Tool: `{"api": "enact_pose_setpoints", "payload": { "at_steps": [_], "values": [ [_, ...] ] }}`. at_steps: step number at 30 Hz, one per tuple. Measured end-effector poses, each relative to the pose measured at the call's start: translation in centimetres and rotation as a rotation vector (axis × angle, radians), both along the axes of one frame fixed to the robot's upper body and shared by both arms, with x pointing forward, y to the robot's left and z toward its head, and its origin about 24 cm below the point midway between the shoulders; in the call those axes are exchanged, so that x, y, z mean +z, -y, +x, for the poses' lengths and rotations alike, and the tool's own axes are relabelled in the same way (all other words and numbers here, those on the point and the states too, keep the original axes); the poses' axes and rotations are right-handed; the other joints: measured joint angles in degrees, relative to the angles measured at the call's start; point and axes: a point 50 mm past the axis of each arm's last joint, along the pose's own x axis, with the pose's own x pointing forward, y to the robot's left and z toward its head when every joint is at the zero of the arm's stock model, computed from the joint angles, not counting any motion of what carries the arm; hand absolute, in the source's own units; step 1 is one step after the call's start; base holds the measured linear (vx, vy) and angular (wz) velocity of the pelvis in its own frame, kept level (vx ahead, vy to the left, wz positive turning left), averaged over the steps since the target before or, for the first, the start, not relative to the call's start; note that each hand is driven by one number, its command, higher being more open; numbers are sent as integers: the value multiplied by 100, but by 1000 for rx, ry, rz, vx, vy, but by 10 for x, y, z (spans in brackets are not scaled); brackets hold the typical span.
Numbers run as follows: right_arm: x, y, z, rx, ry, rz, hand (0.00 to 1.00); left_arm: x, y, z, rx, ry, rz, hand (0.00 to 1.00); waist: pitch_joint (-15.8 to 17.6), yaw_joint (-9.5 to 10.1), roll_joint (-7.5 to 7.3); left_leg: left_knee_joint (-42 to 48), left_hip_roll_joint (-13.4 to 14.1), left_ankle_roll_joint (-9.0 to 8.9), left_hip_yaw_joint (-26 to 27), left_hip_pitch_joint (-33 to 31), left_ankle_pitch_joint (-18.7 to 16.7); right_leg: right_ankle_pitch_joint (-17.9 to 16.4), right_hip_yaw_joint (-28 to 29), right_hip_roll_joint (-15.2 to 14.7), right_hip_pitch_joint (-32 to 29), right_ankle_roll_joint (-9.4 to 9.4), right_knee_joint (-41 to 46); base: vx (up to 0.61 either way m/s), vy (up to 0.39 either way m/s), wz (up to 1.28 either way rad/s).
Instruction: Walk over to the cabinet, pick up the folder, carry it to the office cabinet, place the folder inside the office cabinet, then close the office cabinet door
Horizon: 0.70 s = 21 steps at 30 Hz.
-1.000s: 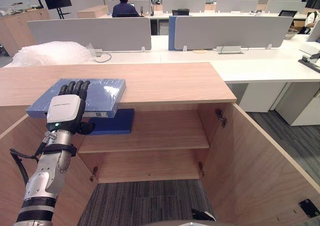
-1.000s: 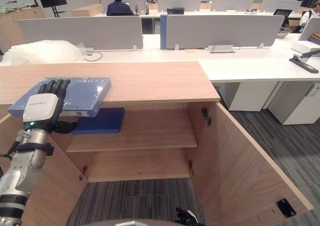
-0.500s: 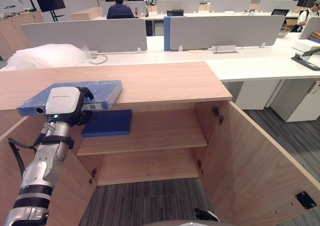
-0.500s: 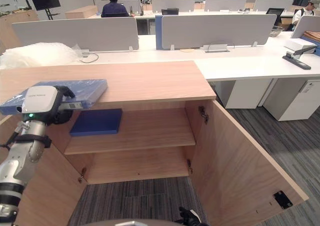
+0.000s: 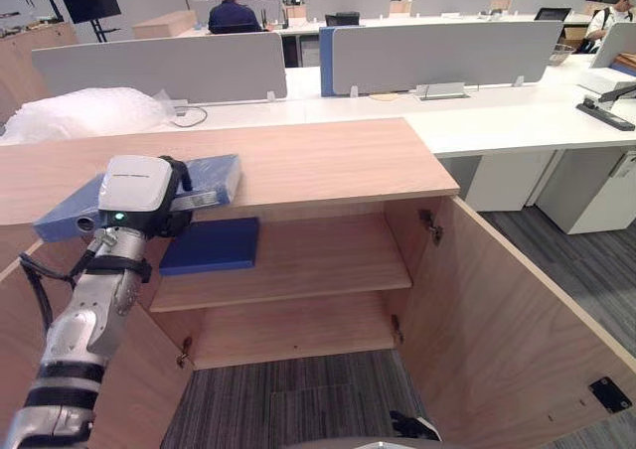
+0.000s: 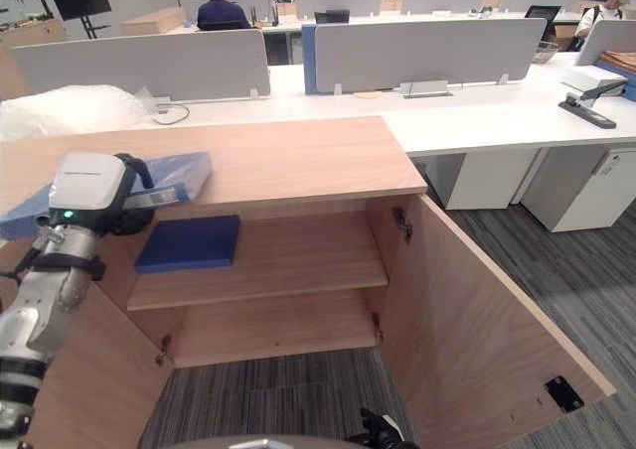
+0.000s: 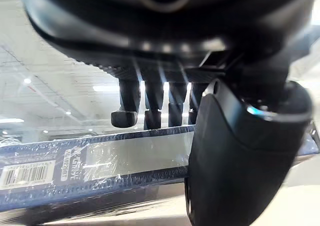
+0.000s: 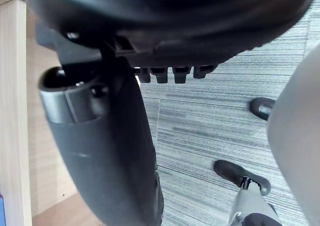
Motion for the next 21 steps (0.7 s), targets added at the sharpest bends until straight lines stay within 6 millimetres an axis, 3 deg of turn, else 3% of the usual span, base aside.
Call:
{"api": "enact_pose_setpoints", "payload": {
  "at_steps": [4, 7, 9, 12, 14, 18, 21],
  "values": [
    [0, -1, 1, -103, -3, 31, 100, 16, 32, -41, -189, 194, -385, 0, 32, 68, -44, 44, -4, 4, -43, -64, -3, -1, -2, -3, -39, 1, 16, 0, 5, 1],
    [2, -7, 6, -155, 30, 64, 100, 21, 31, -66, -269, 310, -729, 0, 74, 62, -12, 67, 20, -1, -75, -69, -9, -5, 2, 19, -45, -5, 46, -13, -8, -1],
    [13, -13, 22, -209, 130, 123, 100, 22, 21, -81, -309, 375, -968, 0, 163, 50, -11, 75, 42, -5, -86, -70, -20, -9, 5, 42, -49, -12, 58, -39, -20, -1],
    [57, -18, 63, -238, 435, 228, 100, 20, 9, -104, -351, 454, -1238, 0, 245, 5, -81, 118, 61, -17, -136, -123, -34, -39, -16, 64, -85, -44, 70, -46, -28, 7],
    [110, -12, 100, -238, 729, 278, 100, 18, 6, -117, -397, 467, -1357, 0, 244, -1, -191, 171, 56, -20, -204, -245, -33, -44, -69, 62, -162, -43, 80, -14, -19, 15],
    [186, 7, 136, -287, 1125, 317, 100, 14, 10, -126, -500, 453, -1485, 0, 188, 0, -304, 202, 28, -20, -263, -274, -35, -52, -130, 35, -147, -29, 93, 35, -5, 10],
    [247, 12, 160, -272, 1415, 371, 100, 14, 17, -123, -599, 450, -1568, 0, 194, -75, -300, 263, -9, -1, -337, -298, -48, -66, -165, -6, -133, -8, 126, 20, 10, 6]
  ]
}}
